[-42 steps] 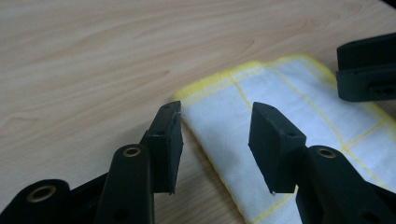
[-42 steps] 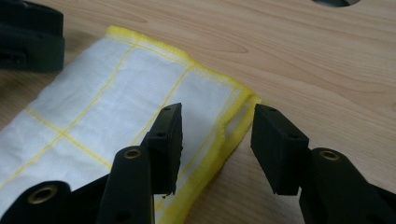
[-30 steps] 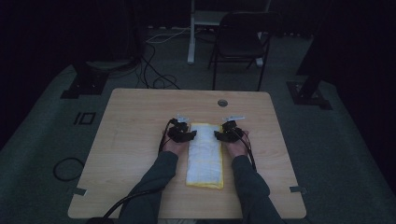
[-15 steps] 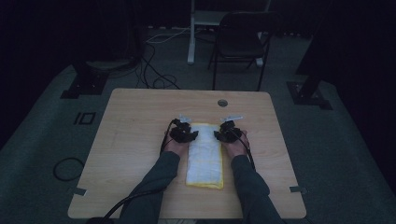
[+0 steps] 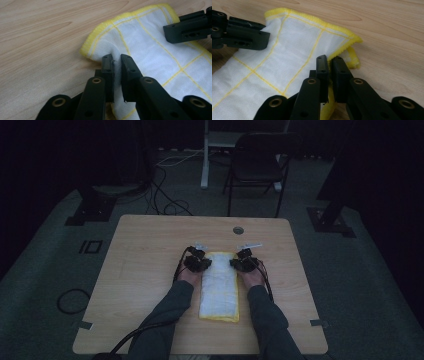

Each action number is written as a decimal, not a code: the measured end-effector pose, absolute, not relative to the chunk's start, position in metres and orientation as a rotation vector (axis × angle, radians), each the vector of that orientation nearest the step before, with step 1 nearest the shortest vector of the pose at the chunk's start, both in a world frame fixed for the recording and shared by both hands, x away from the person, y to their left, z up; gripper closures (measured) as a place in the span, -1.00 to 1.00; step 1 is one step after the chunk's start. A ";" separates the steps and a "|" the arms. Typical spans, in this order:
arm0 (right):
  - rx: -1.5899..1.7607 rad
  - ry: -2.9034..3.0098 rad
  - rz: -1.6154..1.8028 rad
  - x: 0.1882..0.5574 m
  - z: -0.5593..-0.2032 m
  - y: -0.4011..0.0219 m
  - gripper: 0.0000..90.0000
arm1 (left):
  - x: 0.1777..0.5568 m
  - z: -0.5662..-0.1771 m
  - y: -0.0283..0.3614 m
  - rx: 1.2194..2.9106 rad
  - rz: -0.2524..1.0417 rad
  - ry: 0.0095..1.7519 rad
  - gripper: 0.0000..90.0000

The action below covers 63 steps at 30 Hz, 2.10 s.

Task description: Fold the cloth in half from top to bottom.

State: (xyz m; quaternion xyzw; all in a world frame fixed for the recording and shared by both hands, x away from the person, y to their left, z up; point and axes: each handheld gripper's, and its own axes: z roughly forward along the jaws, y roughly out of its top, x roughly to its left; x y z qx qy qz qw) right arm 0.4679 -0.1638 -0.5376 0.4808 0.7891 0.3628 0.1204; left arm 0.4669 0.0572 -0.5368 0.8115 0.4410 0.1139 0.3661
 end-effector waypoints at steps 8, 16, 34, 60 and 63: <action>1.369 2.285 1.044 0.465 -0.532 -0.163 0.90 | 0.467 -0.530 0.057 2.097 0.310 1.115 0.89; 1.304 2.258 1.036 0.462 -0.521 -0.161 0.90 | 0.467 -0.520 0.059 2.077 0.328 1.098 0.90; 1.261 2.195 1.117 0.457 -0.498 -0.167 0.89 | 0.464 -0.492 0.060 2.037 0.370 1.043 0.89; 1.179 2.171 1.234 0.419 -0.485 -0.175 0.89 | 0.425 -0.478 0.070 1.971 0.375 0.957 0.89; 1.169 2.168 1.242 0.415 -0.483 -0.175 0.89 | 0.422 -0.477 0.071 1.973 0.377 0.949 0.89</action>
